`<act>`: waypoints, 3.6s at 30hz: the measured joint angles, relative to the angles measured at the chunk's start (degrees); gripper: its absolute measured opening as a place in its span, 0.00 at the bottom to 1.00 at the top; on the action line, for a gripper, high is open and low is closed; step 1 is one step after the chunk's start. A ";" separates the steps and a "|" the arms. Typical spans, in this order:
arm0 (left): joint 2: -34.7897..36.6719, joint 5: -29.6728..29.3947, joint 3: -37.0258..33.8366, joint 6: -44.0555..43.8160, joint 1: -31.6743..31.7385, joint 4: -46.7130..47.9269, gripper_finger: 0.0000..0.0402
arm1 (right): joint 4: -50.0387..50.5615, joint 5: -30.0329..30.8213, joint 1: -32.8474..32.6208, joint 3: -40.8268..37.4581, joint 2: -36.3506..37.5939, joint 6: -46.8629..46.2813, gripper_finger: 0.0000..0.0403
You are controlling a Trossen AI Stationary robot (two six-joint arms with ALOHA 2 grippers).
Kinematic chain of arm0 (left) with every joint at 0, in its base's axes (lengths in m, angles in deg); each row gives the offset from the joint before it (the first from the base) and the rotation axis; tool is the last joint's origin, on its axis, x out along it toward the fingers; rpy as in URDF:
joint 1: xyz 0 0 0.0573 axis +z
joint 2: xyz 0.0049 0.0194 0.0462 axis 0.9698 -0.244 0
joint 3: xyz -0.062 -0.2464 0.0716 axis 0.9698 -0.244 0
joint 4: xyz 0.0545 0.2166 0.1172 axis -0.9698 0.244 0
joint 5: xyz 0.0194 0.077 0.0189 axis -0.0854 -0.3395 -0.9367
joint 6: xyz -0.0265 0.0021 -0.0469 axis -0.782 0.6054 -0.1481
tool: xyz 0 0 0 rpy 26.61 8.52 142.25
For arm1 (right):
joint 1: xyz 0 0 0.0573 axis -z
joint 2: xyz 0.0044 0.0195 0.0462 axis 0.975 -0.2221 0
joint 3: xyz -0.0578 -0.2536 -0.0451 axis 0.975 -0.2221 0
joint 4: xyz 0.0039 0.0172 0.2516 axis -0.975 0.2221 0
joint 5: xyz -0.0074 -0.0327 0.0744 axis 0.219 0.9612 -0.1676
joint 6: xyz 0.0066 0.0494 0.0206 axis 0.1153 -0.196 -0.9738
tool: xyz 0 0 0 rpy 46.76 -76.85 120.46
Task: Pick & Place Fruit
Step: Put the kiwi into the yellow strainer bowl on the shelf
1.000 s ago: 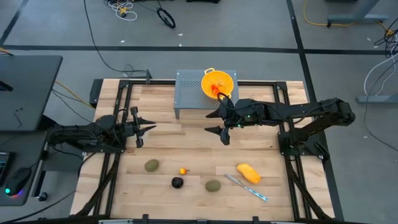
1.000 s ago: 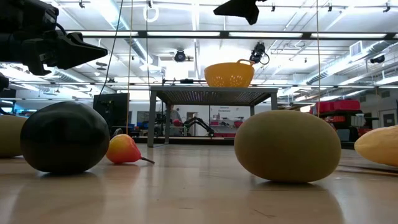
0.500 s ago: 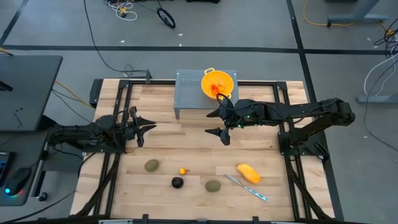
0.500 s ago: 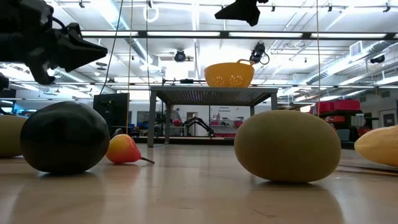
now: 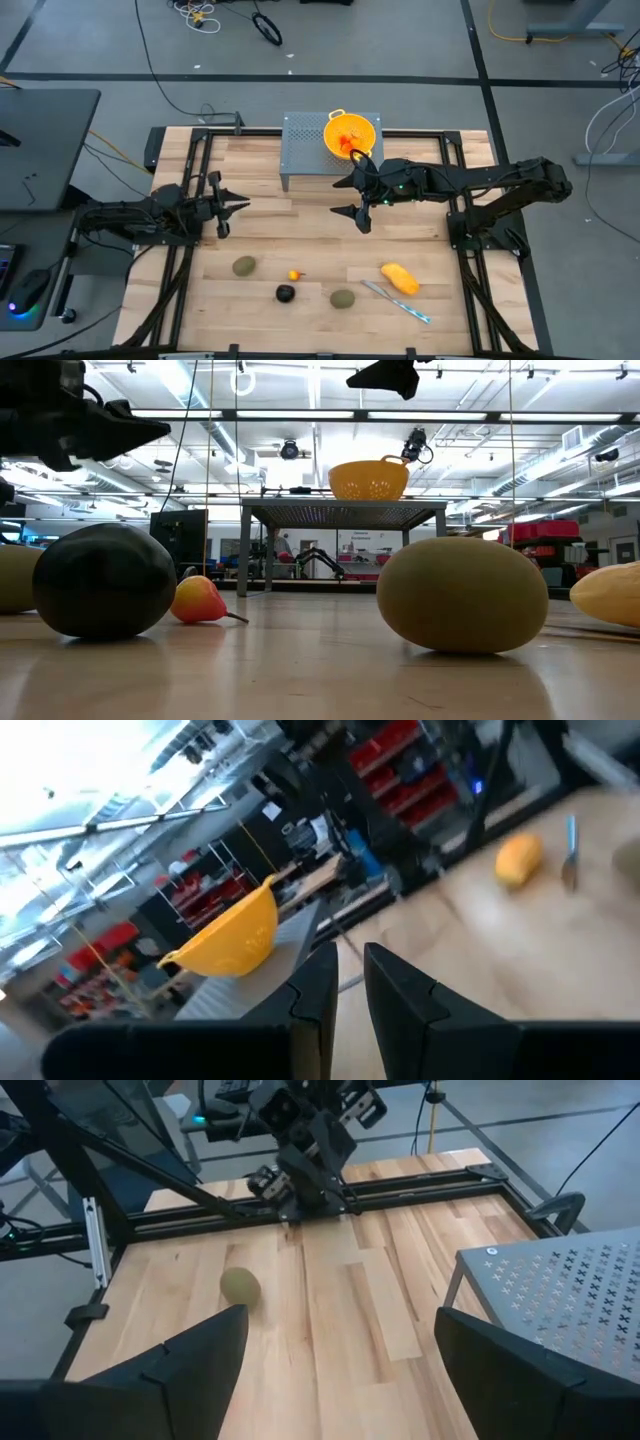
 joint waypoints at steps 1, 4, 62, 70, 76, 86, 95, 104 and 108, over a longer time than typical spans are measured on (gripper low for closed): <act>0.01 0.32 0.00 -2.13 0.00 -0.33 0.16 | 0.05 0.02 0.00 0.01 0.00 0.00 0.82; 0.01 1.67 -0.01 -8.24 0.00 -1.51 0.16 | -0.01 0.02 0.00 0.01 0.00 0.00 0.82; -20.85 -2.38 33.13 -47.17 0.00 16.68 0.57 | 11.39 14.15 0.02 0.00 14.98 1.49 0.82; -26.73 -3.41 39.22 -44.47 -0.02 17.60 0.62 | 14.17 17.75 0.02 0.00 17.57 1.73 0.82; -31.05 -1.93 42.52 -44.88 -0.02 18.03 0.75 | 15.57 17.92 0.02 -0.01 17.51 2.16 0.82; -39.03 5.55 54.27 -47.04 -0.56 35.06 0.80 | 16.07 19.05 0.02 -0.01 17.49 2.60 0.82; -44.29 14.46 58.15 -51.80 -4.34 42.83 0.80 | 16.09 19.04 0.02 0.00 17.49 2.62 0.82; -48.75 15.13 58.15 -54.48 -10.57 51.93 0.80 | 16.07 19.04 0.02 -0.01 17.49 2.62 0.82; -51.22 14.47 58.15 -54.61 -13.60 54.97 0.80 | 16.06 19.04 0.02 0.00 17.49 2.62 0.82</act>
